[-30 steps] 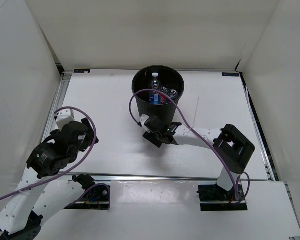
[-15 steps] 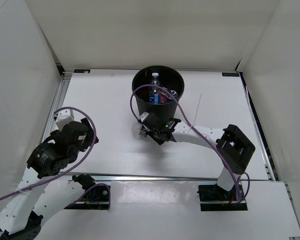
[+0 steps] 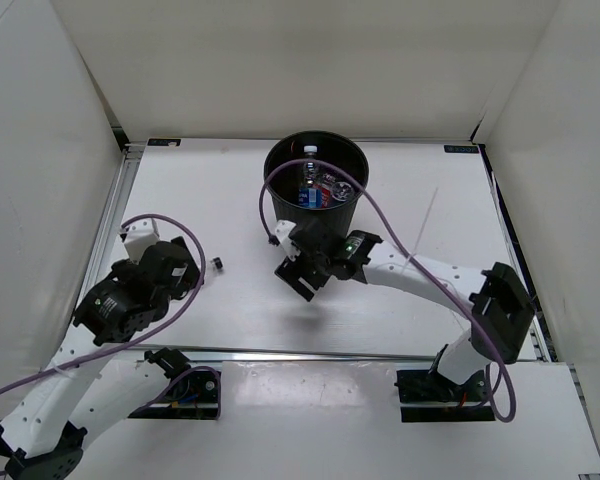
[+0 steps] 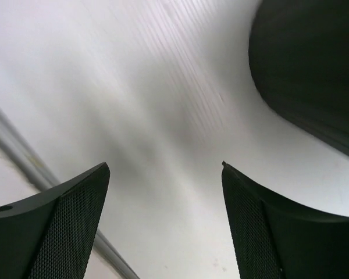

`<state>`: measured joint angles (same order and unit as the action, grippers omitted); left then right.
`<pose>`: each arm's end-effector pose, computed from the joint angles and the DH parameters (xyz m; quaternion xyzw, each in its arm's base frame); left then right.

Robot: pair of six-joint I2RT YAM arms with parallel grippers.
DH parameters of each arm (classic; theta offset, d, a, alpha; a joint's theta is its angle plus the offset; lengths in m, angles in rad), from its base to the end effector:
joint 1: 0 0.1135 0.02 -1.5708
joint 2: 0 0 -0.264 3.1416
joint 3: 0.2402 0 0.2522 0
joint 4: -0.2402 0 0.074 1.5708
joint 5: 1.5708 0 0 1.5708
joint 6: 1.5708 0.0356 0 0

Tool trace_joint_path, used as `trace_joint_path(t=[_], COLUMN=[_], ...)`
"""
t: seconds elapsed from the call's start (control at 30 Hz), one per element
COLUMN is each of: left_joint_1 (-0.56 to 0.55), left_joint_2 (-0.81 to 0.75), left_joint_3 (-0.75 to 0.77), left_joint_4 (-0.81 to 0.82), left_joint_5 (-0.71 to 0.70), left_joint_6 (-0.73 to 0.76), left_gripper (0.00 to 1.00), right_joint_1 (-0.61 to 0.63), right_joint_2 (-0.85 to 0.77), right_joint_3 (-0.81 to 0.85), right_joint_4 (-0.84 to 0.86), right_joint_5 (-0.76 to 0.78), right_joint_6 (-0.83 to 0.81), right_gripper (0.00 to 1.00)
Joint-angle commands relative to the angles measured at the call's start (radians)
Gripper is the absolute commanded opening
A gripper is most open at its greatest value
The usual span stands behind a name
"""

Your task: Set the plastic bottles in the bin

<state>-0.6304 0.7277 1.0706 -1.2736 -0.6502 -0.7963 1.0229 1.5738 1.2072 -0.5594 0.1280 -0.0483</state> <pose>0.0891 -0.0383 0.3459 -0.1747 0.8881 0.0342 0.4238 0.1793 0.2850 0.2583 -0.4656 0.8243 0.0945 0.3078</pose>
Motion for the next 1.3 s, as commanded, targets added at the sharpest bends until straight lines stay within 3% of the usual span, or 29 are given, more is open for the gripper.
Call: trace_joint_path(t=[0.0,0.1,0.33,0.43,0.57,0.67,0.7,0.83,0.87,0.93,0.97,1.07,1.13,1.27], left_joint_1=[-0.002,-0.002,0.132,0.164,0.256,0.336,0.372,0.481,0.495,0.506,0.506,0.460,0.448,0.457], left_joint_2=[0.003,0.028,0.379,0.403,0.423,0.456,0.467,0.568,0.569,0.509,0.472,0.333,0.302,0.314], left_joint_3=[-0.030,-0.054,0.008,0.008,0.020,0.052,0.074,0.147,0.131,0.024,-0.018,-0.152,-0.164,-0.152], left_joint_4=[-0.004,0.092,0.112,0.169,0.256,0.299,0.309,0.318,0.345,0.413,0.439,0.450,0.386,0.318], left_joint_5=[-0.065,0.000,0.164,0.150,0.176,0.219,0.257,0.455,0.490,0.503,0.503,0.405,0.316,0.248], left_joint_6=[-0.057,0.067,0.264,0.340,0.607,0.611,0.582,0.225,0.024,-0.181,-0.419,-0.796,-0.935,-1.055], left_gripper=[1.00,1.00,1.00,0.98,0.95,1.00,1.00,1.00,1.00,1.00,1.00,1.00,1.00,1.00], right_joint_1=[0.005,0.005,0.014,0.014,0.014,0.014,0.002,-0.027,-0.027,-0.027,-0.027,-0.027,-0.027,-0.027], right_joint_2=[-0.060,-0.046,-0.089,-0.133,-0.158,-0.167,-0.167,-0.176,-0.188,-0.199,-0.210,-0.245,-0.259,-0.282], right_joint_3=[0.123,0.207,0.319,0.353,0.488,0.601,0.626,0.672,0.658,0.649,0.634,0.597,0.563,0.543], right_joint_4=[0.026,-0.042,-0.117,-0.145,-0.220,-0.267,-0.276,-0.289,-0.289,-0.310,-0.310,-0.310,-0.310,-0.320], right_joint_5=[-0.143,-0.143,-0.108,-0.096,-0.056,-0.035,-0.034,-0.002,0.007,0.007,-0.004,0.033,0.056,0.067], right_joint_6=[-0.056,-0.056,-0.021,0.022,0.053,0.053,0.053,0.028,0.028,0.028,0.028,0.018,0.008,0.008], right_gripper=[0.82,0.84,0.85,0.87,0.92,0.97,0.99,1.00,1.00,1.00,1.00,1.00,1.00,1.00])
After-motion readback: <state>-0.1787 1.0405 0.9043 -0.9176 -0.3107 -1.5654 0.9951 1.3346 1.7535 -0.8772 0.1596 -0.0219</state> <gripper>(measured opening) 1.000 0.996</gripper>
